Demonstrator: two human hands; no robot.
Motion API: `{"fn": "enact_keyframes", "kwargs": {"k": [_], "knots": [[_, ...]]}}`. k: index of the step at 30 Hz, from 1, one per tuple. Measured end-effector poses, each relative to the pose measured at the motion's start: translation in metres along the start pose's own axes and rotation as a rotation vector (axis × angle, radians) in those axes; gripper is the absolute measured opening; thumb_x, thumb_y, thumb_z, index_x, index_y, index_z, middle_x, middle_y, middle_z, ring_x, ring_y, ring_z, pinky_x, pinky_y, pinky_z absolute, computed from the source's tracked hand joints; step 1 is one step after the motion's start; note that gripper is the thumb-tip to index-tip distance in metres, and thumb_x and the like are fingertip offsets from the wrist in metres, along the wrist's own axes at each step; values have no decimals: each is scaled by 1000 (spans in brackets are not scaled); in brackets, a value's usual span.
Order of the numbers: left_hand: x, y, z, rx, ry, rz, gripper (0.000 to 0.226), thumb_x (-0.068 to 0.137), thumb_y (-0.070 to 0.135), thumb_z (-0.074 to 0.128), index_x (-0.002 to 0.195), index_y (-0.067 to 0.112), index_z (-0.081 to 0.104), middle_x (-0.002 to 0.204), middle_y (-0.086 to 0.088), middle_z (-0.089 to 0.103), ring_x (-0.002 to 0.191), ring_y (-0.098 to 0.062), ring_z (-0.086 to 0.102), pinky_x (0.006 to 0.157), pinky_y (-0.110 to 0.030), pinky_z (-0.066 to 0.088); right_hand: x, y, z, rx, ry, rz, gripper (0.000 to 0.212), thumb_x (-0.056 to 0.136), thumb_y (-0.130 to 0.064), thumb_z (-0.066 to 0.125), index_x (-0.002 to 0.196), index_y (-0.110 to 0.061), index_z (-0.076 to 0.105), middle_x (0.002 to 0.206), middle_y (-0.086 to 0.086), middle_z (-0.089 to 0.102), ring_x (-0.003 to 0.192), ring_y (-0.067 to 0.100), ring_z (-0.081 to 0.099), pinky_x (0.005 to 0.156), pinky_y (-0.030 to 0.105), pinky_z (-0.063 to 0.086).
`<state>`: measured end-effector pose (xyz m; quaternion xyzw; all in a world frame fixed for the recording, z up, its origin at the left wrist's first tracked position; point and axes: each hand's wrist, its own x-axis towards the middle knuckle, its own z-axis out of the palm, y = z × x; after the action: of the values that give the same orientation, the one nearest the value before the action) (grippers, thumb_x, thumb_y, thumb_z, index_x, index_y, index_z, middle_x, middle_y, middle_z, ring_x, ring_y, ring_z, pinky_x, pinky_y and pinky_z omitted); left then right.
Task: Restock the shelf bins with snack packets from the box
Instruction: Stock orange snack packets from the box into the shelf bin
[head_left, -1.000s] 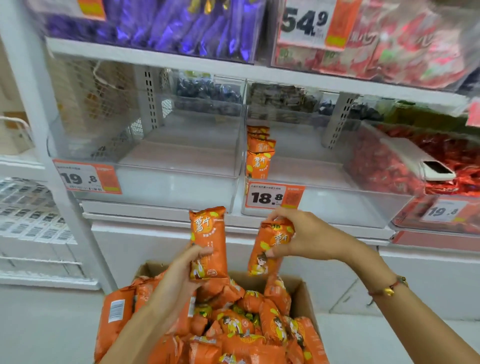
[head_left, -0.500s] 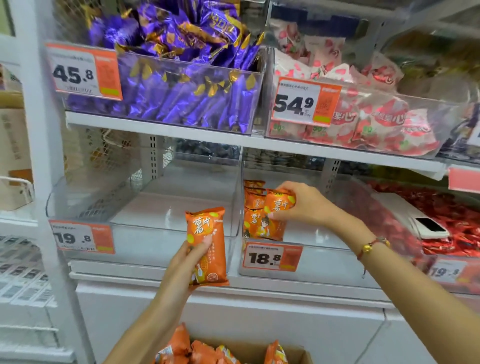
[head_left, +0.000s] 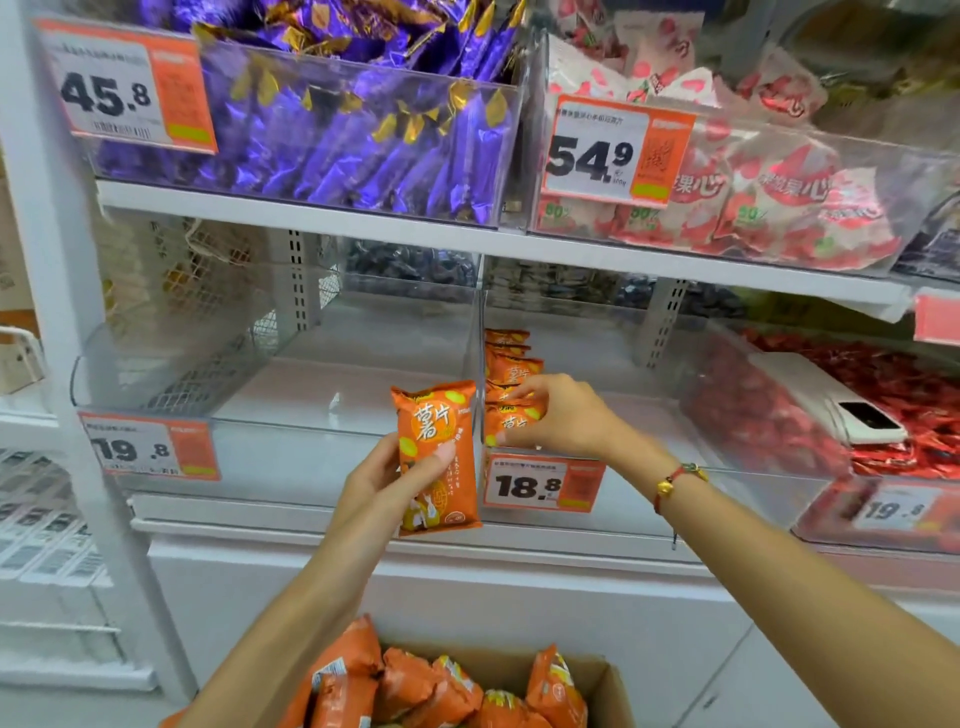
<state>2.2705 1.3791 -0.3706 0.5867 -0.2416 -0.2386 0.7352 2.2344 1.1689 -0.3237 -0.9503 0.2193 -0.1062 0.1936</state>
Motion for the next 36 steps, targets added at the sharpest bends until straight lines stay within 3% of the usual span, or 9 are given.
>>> {"fn": "enact_keyframes", "kwargs": {"k": [5,10,12,16,21,25,31,34,36], "knots": [[3,9,1,97,-23,107,42,71,40,68,111,31,62,101,16,72,97,-1,67,68,-9,50,-15,0,-31,143,43,-18,54,83,-47,67,128,-20,57,127,-1,59,110,14,58,91,32,50],[27,36,27,221,-28,316,53,66,42,73,114,25,60,106,12,70,102,0,63,75,-11,49,-58,-24,-59,760,-14,-206,43,83,-47,56,121,-28,60,107,-3,69,97,10,67,79,24,57],[38,45,40,334,-54,399,55,66,49,76,114,29,60,106,16,69,102,3,62,79,-13,47,-63,-25,-57,753,68,-305,45,79,-45,61,121,-32,59,106,-6,69,99,8,66,79,24,56],[53,43,49,628,-67,499,54,69,59,75,117,50,52,117,27,57,113,10,46,89,-9,35,-59,-8,-52,786,285,-290,34,85,-21,68,118,-16,60,100,-1,69,92,12,67,72,24,55],[56,23,23,959,-41,391,104,64,63,76,149,36,22,152,20,26,137,-4,28,107,-29,33,-51,17,-47,764,468,-142,31,85,-26,69,113,-18,59,102,-2,69,97,13,66,79,34,56],[51,21,17,998,-56,314,99,67,65,70,150,41,20,150,22,34,129,-6,44,102,-36,42,-47,25,-33,733,330,-70,26,83,-28,70,106,-23,59,100,-1,69,92,15,68,76,31,58],[50,22,16,1060,-56,313,102,66,62,74,150,41,20,147,23,38,125,-2,47,98,-28,39,-43,19,-17,737,261,-103,21,83,-26,71,99,-25,58,97,-3,68,84,9,69,77,25,58],[51,20,16,1025,-30,305,100,65,61,76,148,42,24,143,22,44,123,-3,49,98,-29,40,-41,15,-17,598,230,-157,24,84,-30,70,102,-25,55,98,-13,64,88,1,66,74,17,54],[52,19,16,1013,-16,297,99,64,61,76,147,42,25,141,20,47,122,-6,52,99,-33,43,-39,14,-18,516,217,-164,27,84,-33,69,104,-25,54,100,-15,62,94,2,64,78,23,56]]}}
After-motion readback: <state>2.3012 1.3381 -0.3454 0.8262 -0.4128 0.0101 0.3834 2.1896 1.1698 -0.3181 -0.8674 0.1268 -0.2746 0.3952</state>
